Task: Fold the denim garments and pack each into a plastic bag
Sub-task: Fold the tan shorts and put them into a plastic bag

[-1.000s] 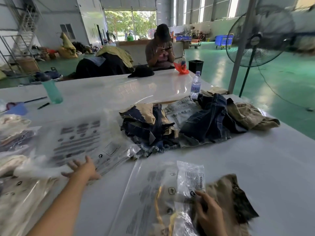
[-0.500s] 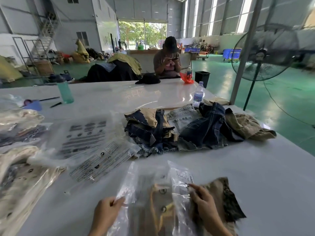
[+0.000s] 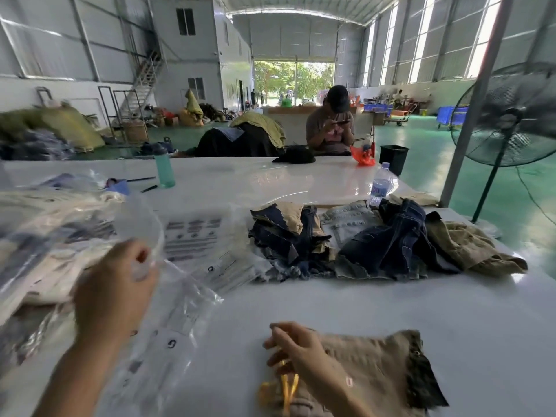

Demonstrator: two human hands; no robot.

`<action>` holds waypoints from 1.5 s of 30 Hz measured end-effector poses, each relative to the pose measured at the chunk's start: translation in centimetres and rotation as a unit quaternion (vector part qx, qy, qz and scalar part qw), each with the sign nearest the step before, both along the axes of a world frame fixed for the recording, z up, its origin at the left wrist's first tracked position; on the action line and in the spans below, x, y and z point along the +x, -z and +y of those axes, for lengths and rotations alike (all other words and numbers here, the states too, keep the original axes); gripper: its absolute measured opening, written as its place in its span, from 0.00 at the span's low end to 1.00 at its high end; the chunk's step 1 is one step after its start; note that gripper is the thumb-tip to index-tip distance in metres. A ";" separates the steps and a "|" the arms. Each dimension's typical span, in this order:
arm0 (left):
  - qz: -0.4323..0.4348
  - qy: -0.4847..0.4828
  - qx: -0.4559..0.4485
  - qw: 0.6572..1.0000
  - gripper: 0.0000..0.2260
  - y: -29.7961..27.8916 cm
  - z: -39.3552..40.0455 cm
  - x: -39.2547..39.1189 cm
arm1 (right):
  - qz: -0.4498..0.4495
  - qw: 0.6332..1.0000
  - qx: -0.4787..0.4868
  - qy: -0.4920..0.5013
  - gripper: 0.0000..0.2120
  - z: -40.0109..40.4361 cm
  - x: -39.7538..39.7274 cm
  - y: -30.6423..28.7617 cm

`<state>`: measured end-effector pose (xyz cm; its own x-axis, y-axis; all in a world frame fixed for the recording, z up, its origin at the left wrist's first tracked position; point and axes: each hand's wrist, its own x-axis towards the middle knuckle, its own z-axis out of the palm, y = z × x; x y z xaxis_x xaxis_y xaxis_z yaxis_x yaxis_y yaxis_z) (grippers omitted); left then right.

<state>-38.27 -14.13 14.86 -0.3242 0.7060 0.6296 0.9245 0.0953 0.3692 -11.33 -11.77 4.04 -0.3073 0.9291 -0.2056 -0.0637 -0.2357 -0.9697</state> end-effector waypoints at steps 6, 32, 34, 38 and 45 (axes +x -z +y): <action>0.012 0.207 -0.269 0.941 0.17 10.8 -0.7 14.6 | -0.002 0.999 -0.019 -0.035 0.14 0.0 0.4 -0.6; -0.318 0.016 -0.166 0.933 0.10 10.9 -1.6 9.9 | -0.040 0.989 -0.076 0.117 0.14 -0.5 2.5 6.0; -0.251 -0.035 -0.050 0.966 0.12 9.1 -1.4 7.2 | -0.088 0.983 -0.047 0.154 0.14 0.0 3.4 5.6; -0.169 0.013 0.001 0.986 0.08 6.6 -1.9 6.5 | -0.229 0.973 -0.012 -0.003 0.08 -0.2 3.7 3.6; 0.076 0.167 -0.299 0.936 0.16 7.5 -1.5 10.4 | -0.104 0.987 0.017 0.118 0.17 1.3 1.5 2.6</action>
<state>-27.85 -15.66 7.33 0.0398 0.9931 0.1102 0.9770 -0.0618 0.2039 -9.82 -10.48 1.41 -0.0359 0.9771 -0.2099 0.0883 -0.2061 -0.9745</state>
